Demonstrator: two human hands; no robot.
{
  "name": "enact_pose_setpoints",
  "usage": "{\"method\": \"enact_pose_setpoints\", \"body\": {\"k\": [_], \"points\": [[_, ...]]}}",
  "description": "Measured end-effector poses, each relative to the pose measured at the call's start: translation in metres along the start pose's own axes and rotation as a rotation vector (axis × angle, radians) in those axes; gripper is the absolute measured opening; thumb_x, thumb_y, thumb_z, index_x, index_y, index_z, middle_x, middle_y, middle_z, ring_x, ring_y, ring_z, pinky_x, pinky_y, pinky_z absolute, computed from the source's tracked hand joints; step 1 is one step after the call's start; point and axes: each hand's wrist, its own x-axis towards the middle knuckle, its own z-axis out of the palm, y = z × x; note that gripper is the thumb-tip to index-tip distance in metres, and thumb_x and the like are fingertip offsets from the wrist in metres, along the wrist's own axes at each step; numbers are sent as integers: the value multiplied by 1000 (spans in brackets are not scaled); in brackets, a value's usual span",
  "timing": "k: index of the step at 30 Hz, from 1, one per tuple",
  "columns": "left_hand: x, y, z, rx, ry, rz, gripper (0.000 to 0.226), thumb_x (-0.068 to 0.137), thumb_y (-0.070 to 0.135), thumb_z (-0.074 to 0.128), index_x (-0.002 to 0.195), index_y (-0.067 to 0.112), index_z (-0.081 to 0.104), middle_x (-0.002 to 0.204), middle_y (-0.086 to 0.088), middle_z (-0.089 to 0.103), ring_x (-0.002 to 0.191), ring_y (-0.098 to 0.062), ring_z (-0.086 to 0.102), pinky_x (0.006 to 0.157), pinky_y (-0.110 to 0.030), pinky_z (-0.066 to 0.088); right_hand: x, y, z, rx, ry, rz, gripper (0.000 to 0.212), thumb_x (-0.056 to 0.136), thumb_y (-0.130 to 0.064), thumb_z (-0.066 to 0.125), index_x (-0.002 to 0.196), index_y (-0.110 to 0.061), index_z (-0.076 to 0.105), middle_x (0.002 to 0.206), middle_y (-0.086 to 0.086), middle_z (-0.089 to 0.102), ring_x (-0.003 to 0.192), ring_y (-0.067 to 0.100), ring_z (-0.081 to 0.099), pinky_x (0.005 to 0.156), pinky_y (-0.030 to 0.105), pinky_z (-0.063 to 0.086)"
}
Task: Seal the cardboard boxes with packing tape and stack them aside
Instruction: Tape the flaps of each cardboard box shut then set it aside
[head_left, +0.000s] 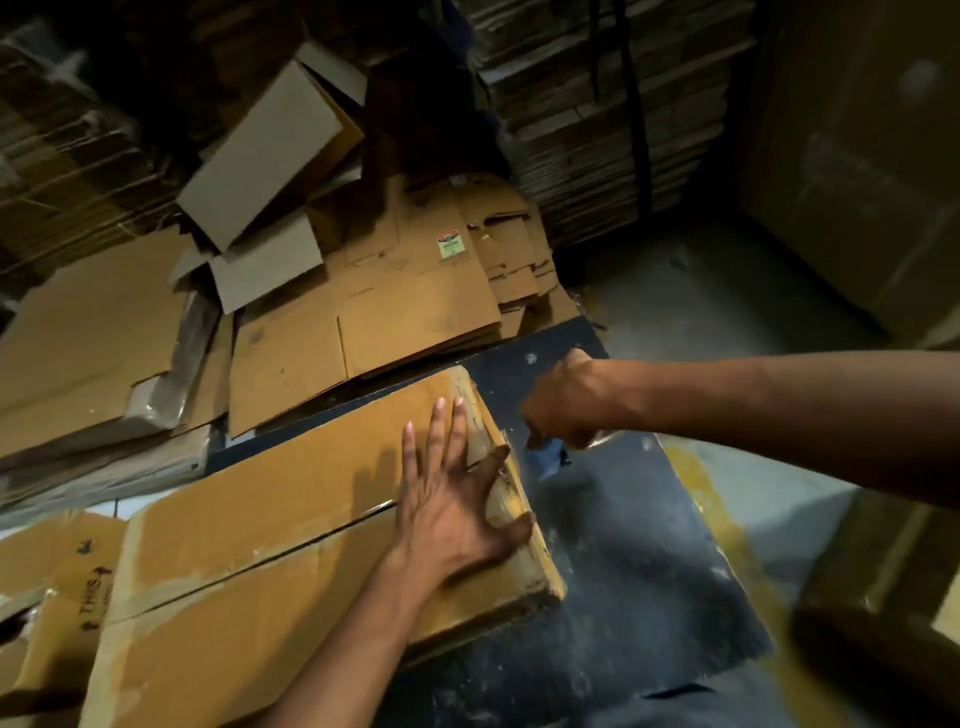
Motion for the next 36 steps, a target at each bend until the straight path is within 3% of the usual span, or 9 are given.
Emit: {"method": "enact_pose_setpoints", "body": {"k": [4, 9, 13, 17, 20, 24, 28, 32, 36], "points": [[14, -3, -6, 92, -82, 52, 96, 73, 101, 21, 151, 47, 38, 167, -15, -30, 148, -31, -41, 122, -62, -13, 28, -17, -5, 56, -46, 57, 42, 97, -30, 69, 137, -29, 58, 132, -1, 61, 119, 27, 59, 95, 53, 48], [15, -5, -5, 92, -125, 50, 101, 71, 105, 19, 154, 49, 35, 166, -13, -34, 148, -31, -42, 122, -62, -14, 52, -24, 32, -259, -217, 91, 45, 95, -40, 68, 137, -29, 58, 142, 2, 55, 131, 32, 52, 85, 47, 41], [18, -5, -4, 59, -143, 39, 98, 72, 105, 20, 150, 48, 37, 164, -11, -39, 146, -30, -45, 121, -63, -17, 46, 16, 87, 296, -235, 99, 38, 99, -36, 65, 133, -18, 68, 133, 2, 67, 109, 24, 63, 84, 32, 47], [23, -4, -6, 23, -158, 67, 103, 70, 106, 12, 153, 49, 35, 164, -6, -39, 146, -26, -45, 120, -56, -24, 72, 49, 126, 633, -198, 12, 56, 95, -16, 69, 149, -28, 55, 143, 4, 61, 118, 23, 60, 99, 31, 46], [38, -10, -3, -215, -57, 5, 95, 80, 98, 8, 156, 46, 31, 172, -3, -16, 154, -14, -31, 126, -51, -15, 93, 59, 160, 859, -103, 78, 63, 92, -10, 69, 149, -31, 53, 137, 8, 63, 103, 22, 57, 91, 34, 49], [64, -24, 2, -419, 115, -191, 75, 97, 76, 17, 158, 32, 31, 171, 0, 13, 159, -13, 0, 129, -55, 10, 114, 56, 196, 1067, -16, 191, 58, 90, -8, 62, 144, -27, 60, 140, 5, 64, 114, 26, 63, 98, 36, 52], [86, -32, 6, -389, 122, -239, 60, 109, 57, 25, 160, 26, 31, 170, -3, 20, 159, -14, 6, 128, -49, 5, 114, 48, 211, 981, 44, 357, 54, 88, -40, 48, 141, -48, 53, 137, -2, 57, 125, 31, 48, 103, 48, 44], [96, -33, 10, -381, 107, -290, 55, 109, 53, 31, 159, 30, 33, 168, -2, 30, 157, -18, 18, 128, -50, 11, 107, 33, 216, 926, 81, 531, 69, 88, -77, 24, 137, -41, 58, 140, 5, 50, 135, 34, 32, 107, 61, 30], [101, -31, 9, -338, 182, -309, 47, 110, 50, 36, 150, 28, 47, 151, -3, 54, 144, -24, 44, 118, -57, 35, 105, -2, 160, 1225, 464, 649, 93, 85, -92, 3, 146, -39, 50, 155, 11, 38, 151, 38, 15, 116, 71, 3]]}}
